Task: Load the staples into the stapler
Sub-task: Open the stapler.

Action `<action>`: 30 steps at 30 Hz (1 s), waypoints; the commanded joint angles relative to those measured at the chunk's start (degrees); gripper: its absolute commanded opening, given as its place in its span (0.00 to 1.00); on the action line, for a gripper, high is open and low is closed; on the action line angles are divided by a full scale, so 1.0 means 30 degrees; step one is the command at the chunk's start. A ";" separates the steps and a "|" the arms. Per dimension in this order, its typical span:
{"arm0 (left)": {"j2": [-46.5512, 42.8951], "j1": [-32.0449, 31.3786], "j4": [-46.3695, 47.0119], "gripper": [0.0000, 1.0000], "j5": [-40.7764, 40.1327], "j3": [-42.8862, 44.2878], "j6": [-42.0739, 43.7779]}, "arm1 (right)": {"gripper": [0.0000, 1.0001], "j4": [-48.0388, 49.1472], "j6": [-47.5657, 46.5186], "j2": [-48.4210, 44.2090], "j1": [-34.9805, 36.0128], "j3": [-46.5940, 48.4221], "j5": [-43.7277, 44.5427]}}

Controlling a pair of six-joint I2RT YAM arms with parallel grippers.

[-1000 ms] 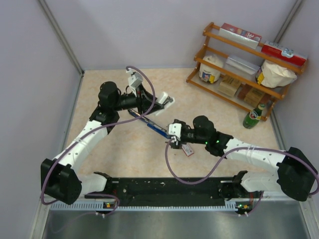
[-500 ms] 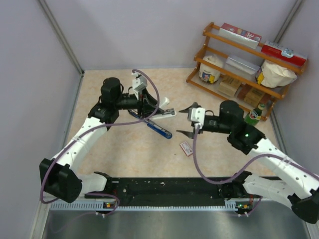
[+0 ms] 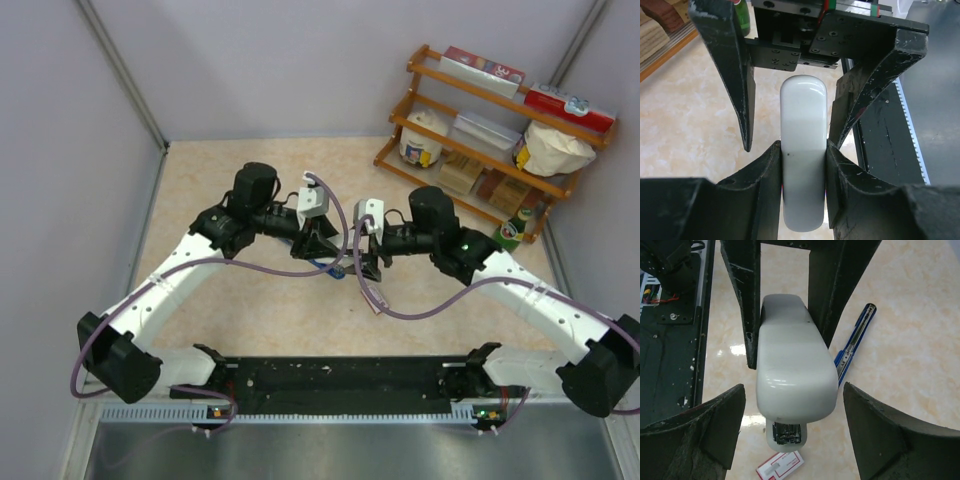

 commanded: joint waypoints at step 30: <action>0.0148 -0.0112 0.2369 0.00 0.0919 -0.0568 -0.1203 | 0.68 0.6720 0.3568 -0.0635 -0.0073 -0.3116 -0.2002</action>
